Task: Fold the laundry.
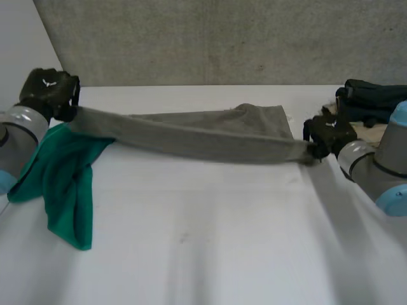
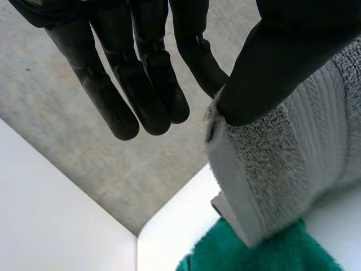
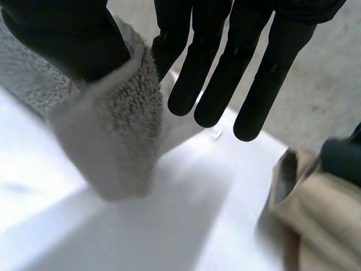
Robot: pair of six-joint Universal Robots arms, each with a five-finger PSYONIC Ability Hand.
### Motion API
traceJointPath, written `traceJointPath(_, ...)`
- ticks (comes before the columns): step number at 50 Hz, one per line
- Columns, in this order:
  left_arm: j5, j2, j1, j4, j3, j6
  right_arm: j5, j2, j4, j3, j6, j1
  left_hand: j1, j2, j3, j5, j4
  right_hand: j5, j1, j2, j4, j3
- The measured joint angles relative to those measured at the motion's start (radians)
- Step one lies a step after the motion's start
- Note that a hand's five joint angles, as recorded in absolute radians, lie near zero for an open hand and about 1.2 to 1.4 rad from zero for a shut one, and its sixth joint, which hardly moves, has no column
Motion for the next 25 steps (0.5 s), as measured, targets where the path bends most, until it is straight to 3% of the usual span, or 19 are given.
traceJointPath(5,0.009,-0.003,0.005,0.018,-0.020,0.001,0.004,0.075,0.058,-0.076,0.054,-0.018,0.000,0.000,0.000,0.000,0.000,-0.008,-0.002,-0.006,-0.026,-0.010)
traceJointPath(10,0.004,-0.009,0.003,0.001,-0.007,0.001,0.009,0.123,0.150,-0.172,0.118,-0.035,0.000,0.000,0.000,0.000,0.000,-0.243,-0.199,-0.248,-0.259,-0.245)
traceJointPath(13,0.001,-0.012,0.001,-0.017,0.001,0.001,0.009,0.147,0.209,-0.220,0.141,-0.040,0.000,0.000,0.000,0.000,0.000,-0.269,-0.218,-0.267,-0.284,-0.269)
traceJointPath(15,-0.001,-0.012,0.001,-0.030,0.004,0.001,0.009,0.161,0.253,-0.248,0.147,-0.042,0.000,0.000,0.000,0.000,0.000,-0.256,-0.200,-0.248,-0.267,-0.250)
traceJointPath(18,-0.006,-0.010,0.003,-0.053,0.007,0.003,0.009,0.169,0.309,-0.272,0.137,-0.045,0.000,0.000,0.000,0.000,0.000,-0.052,0.001,-0.021,-0.048,-0.033)
traceJointPath(25,-0.012,0.019,0.002,-0.142,-0.014,0.034,0.009,0.099,0.400,-0.239,0.042,-0.062,0.000,0.000,0.000,0.000,0.000,-0.037,0.001,0.003,0.001,0.003)
